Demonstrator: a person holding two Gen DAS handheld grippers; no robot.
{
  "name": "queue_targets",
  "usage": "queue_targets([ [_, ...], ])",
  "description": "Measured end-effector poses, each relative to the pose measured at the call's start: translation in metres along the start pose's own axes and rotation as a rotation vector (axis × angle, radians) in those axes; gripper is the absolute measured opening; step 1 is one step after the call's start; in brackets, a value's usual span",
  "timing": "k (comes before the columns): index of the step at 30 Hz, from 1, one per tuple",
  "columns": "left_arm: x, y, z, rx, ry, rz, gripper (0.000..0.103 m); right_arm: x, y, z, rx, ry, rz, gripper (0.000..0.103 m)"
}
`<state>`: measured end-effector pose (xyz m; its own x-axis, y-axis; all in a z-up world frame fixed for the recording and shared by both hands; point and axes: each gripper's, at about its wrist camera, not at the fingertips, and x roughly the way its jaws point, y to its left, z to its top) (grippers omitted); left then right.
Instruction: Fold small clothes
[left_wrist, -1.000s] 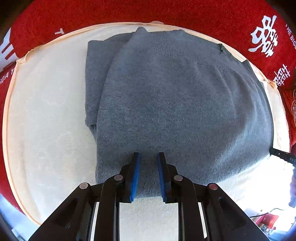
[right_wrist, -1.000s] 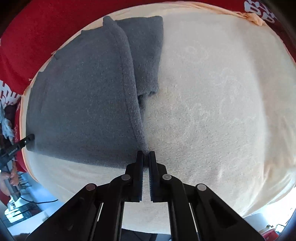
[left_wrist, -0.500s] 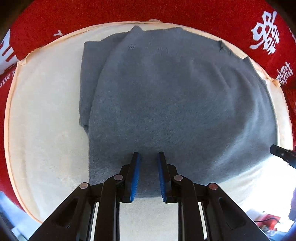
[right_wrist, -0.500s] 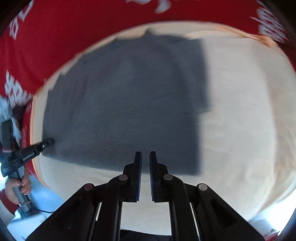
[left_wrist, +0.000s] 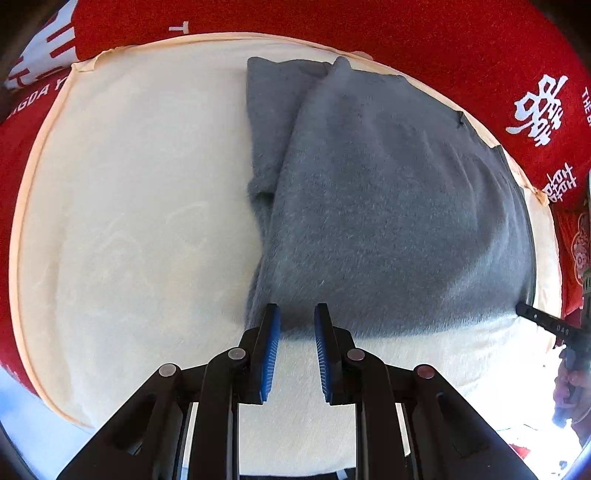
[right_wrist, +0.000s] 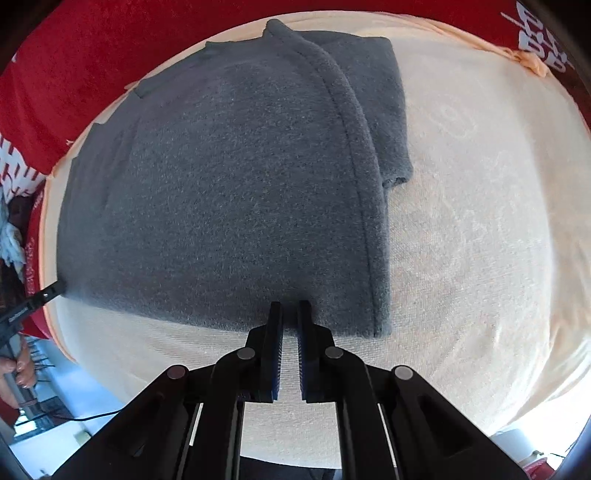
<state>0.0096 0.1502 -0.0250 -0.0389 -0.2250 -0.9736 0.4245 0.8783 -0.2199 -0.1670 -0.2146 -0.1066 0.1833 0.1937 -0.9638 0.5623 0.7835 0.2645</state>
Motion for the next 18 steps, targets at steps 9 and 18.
queue_targets([
  [9,-0.011,0.01,-0.008,-0.027,0.004,0.052,0.021,-0.001,0.029,-0.004,0.048,0.028,-0.015,0.012],
  [18,-0.016,0.009,-0.006,-0.021,0.002,0.05,0.021,0.001,0.083,-0.009,-0.005,0.068,0.082,0.026],
])
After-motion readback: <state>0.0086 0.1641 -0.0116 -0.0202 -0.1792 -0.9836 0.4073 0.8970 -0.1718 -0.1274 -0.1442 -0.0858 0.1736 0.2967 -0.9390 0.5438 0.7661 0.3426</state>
